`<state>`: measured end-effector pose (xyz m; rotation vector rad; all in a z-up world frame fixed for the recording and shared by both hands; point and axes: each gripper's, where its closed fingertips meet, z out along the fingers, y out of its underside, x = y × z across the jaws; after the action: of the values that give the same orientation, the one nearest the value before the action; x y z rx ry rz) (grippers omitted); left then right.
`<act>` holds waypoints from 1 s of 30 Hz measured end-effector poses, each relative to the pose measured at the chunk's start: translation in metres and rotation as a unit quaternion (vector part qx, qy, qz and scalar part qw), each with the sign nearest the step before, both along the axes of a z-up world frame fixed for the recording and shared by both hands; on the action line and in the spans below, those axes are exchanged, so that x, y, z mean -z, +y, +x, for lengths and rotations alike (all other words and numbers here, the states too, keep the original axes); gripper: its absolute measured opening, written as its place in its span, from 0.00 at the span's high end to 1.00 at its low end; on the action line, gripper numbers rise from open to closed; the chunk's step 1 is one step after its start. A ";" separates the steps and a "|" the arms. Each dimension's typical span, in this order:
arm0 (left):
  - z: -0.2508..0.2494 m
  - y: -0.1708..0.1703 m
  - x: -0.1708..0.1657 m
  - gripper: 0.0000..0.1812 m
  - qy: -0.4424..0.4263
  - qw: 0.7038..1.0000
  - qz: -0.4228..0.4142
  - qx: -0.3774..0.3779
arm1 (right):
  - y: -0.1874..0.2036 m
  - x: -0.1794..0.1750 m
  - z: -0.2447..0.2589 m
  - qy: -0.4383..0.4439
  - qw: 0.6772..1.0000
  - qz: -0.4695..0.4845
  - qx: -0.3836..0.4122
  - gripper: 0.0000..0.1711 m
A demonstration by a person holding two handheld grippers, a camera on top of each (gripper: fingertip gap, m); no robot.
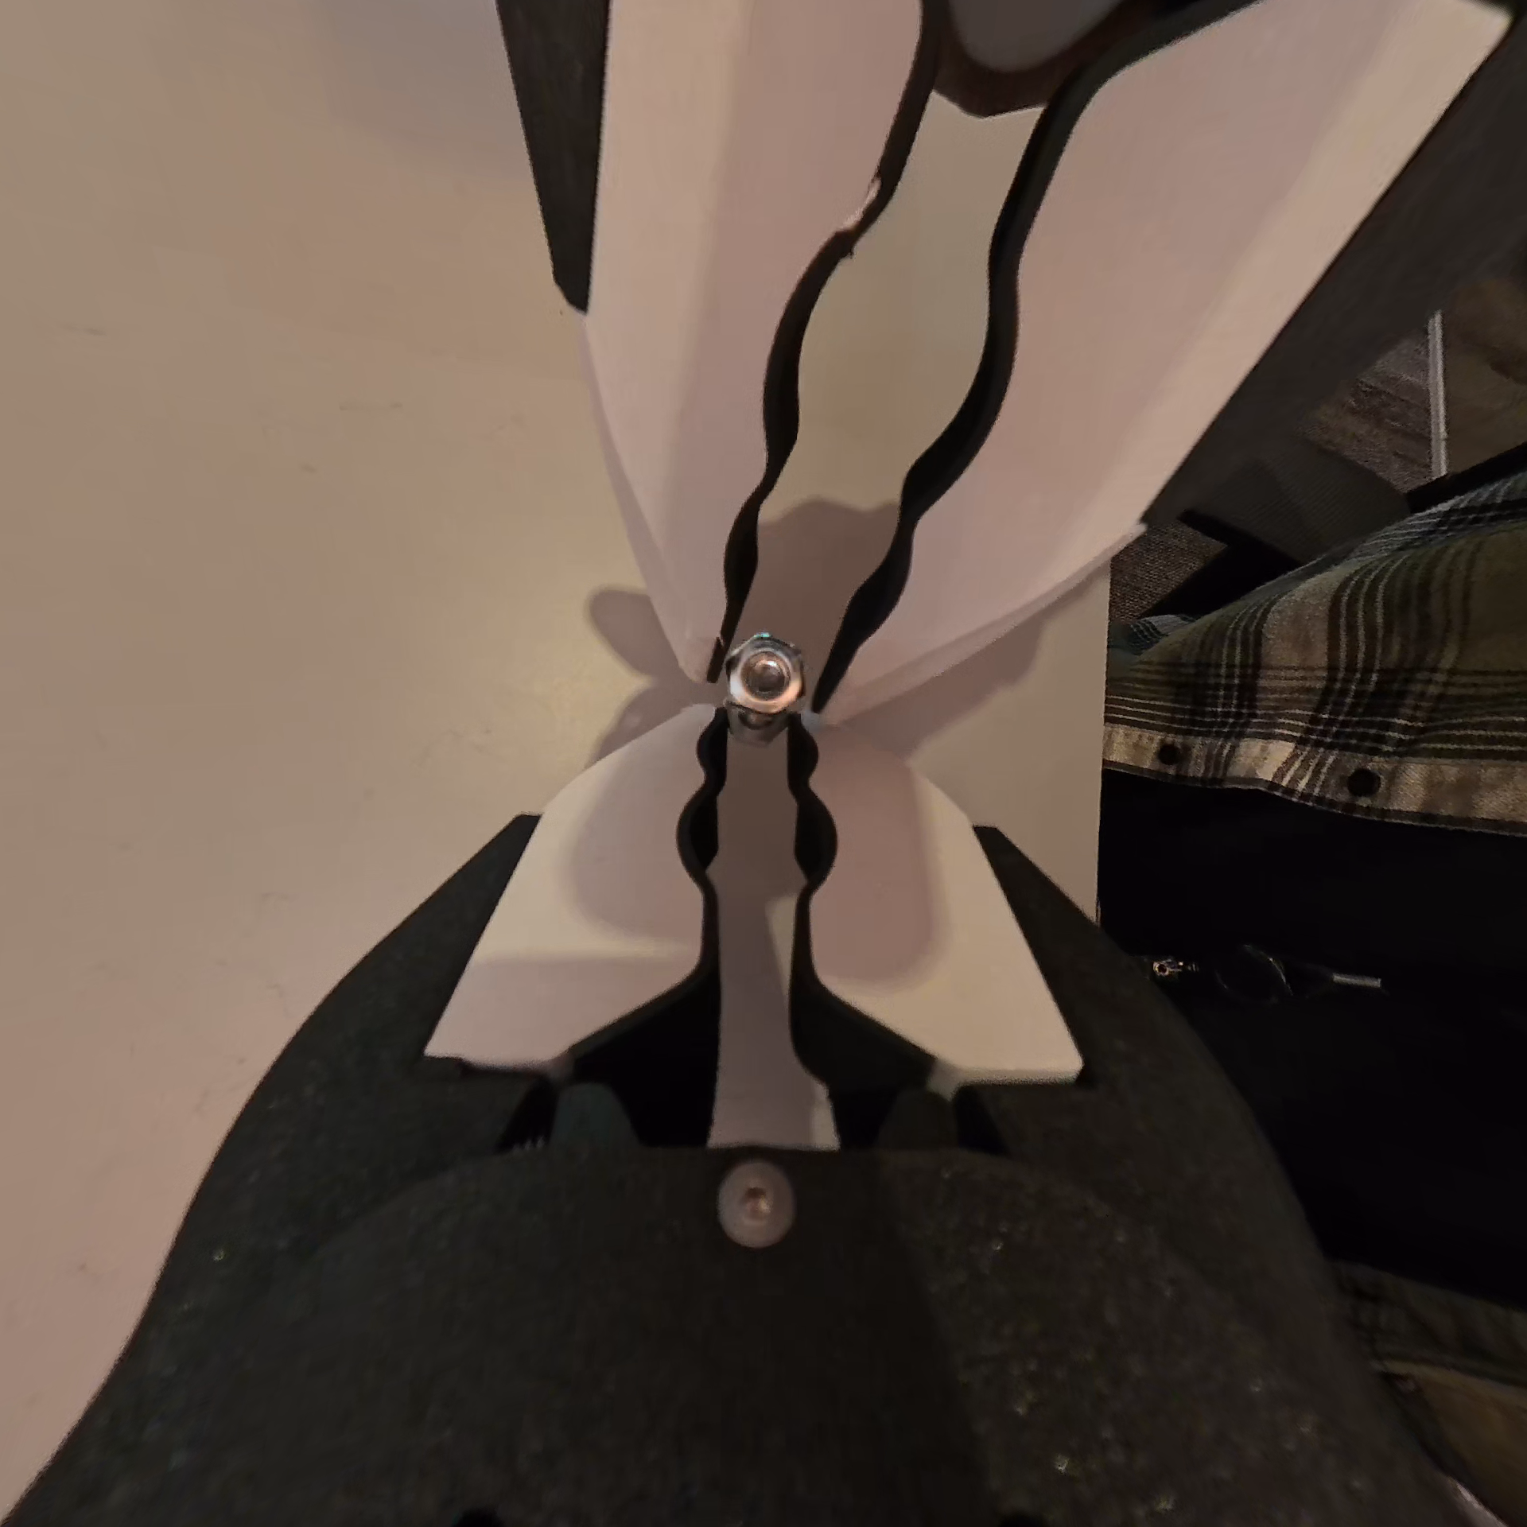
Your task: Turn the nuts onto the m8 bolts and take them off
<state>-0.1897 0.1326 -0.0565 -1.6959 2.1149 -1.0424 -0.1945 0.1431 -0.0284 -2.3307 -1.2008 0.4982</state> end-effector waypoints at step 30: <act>-0.005 -0.003 -0.011 0.93 -0.018 1.000 -0.005 0.012 | -0.003 -0.014 -0.005 0.122 0.981 0.060 -0.135 0.84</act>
<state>-0.1942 0.1292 -0.0453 -1.6482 2.1153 -1.0830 -0.1991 0.1399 -0.0145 -1.9496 -1.3897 0.7583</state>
